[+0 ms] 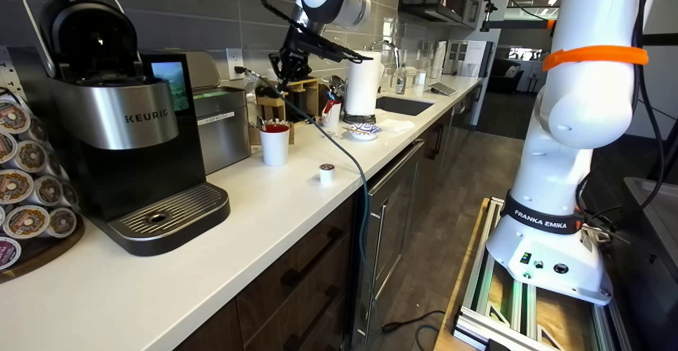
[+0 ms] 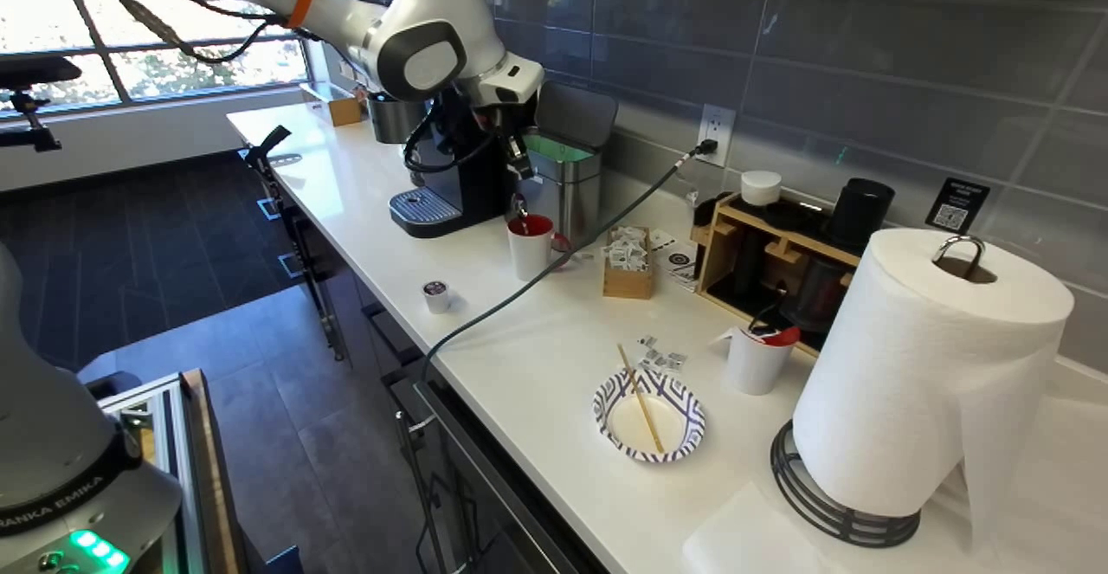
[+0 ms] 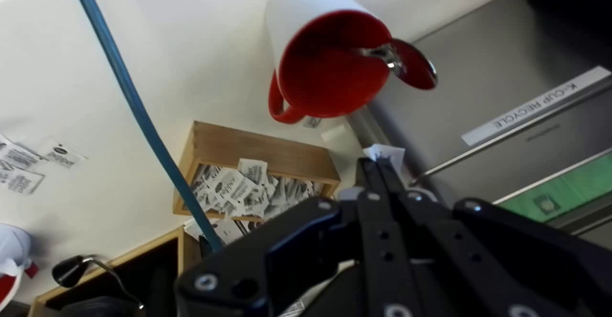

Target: Put the white sachet from the counter in the wooden box.

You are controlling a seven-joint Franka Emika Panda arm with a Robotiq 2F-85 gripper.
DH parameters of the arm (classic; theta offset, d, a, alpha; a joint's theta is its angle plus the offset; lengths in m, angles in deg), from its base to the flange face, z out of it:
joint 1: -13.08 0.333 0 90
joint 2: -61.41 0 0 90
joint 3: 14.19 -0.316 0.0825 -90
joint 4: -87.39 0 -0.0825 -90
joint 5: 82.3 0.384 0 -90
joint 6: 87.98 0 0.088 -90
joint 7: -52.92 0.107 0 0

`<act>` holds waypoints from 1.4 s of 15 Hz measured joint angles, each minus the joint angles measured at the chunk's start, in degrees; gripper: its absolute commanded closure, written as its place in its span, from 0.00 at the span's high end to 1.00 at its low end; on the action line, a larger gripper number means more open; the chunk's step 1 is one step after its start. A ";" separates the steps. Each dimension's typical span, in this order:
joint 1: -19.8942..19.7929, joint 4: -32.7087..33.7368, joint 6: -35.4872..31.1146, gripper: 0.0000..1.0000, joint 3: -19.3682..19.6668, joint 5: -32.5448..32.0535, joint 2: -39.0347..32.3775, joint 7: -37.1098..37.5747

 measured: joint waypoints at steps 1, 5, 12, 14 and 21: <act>0.17 1.73 -0.93 0.00 -0.13 -0.53 -1.32 0.63; 0.90 9.40 -1.33 0.00 1.12 -9.00 -7.22 6.81; 2.89 22.33 6.06 0.00 4.79 -14.37 -19.62 10.18; 3.50 25.50 7.69 0.00 4.80 -14.09 -23.11 10.49; 3.68 35.33 8.43 0.00 7.71 -13.42 -31.36 11.64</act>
